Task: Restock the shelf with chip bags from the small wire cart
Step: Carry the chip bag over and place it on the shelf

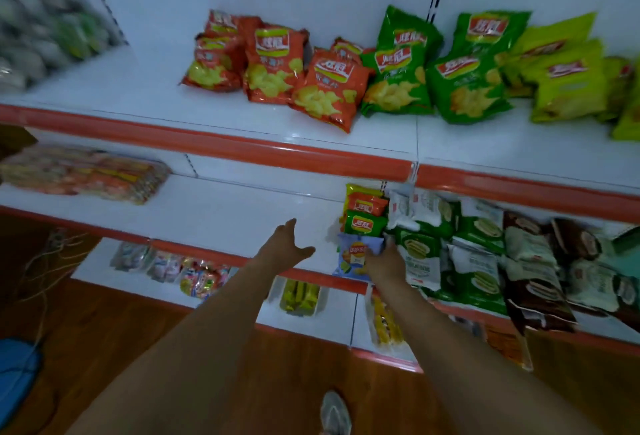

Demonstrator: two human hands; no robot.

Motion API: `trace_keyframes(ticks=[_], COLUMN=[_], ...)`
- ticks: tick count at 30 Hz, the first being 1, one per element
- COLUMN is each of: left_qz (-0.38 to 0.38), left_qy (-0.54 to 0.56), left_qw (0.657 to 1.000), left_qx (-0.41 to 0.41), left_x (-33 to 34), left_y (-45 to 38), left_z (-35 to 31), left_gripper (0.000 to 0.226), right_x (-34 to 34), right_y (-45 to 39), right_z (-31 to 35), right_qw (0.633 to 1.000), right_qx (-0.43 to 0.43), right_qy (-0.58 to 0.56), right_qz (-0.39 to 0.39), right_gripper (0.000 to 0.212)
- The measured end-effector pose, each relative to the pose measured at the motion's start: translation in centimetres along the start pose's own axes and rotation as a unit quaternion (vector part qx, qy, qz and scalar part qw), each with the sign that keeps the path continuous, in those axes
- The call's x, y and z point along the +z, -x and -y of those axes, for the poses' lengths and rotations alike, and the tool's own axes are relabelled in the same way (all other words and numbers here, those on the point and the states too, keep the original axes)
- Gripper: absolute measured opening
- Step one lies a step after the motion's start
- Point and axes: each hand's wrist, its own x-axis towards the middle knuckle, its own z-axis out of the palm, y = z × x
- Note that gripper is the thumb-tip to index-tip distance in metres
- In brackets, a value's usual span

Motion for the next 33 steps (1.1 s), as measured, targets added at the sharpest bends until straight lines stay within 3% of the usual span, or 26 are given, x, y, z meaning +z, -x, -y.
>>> trace_keyframes(ticks=[6, 10, 22, 27, 33], left_qz=[-0.048, -0.06, -0.071, -0.052, -0.008], left_qy=[0.033, 0.046, 0.064, 0.02, -0.051], left_qw=[0.997, 0.994, 0.983, 0.975, 0.949], left_qx=[0.041, 0.085, 0.154, 0.214, 0.31], left_x=[-1.4, -0.4, 5.8, 11.5, 21.9], left_y=[11.5, 18.0, 28.0, 29.6, 32.4], left_z=[-1.4, -3.4, -12.2, -20.5, -31.4], left_gripper=[0.087, 0.085, 0.07, 0.075, 0.073], right_x=[-4.0, -7.6, -16.6, -25.1, -37.5], right_y=[10.3, 16.3, 23.4, 24.4, 27.7], right_z=[0.6, 0.4, -3.2, -9.2, -18.8], right_qw=[0.994, 0.985, 0.975, 0.975, 0.963], right_qx=[-0.102, -0.16, -0.201, -0.189, -0.096], right_qy=[-0.011, 0.031, 0.072, 0.06, 0.042], right_qz=[-0.031, -0.055, -0.068, -0.102, -0.247], right_gripper=[0.018, 0.047, 0.072, 0.07, 0.063])
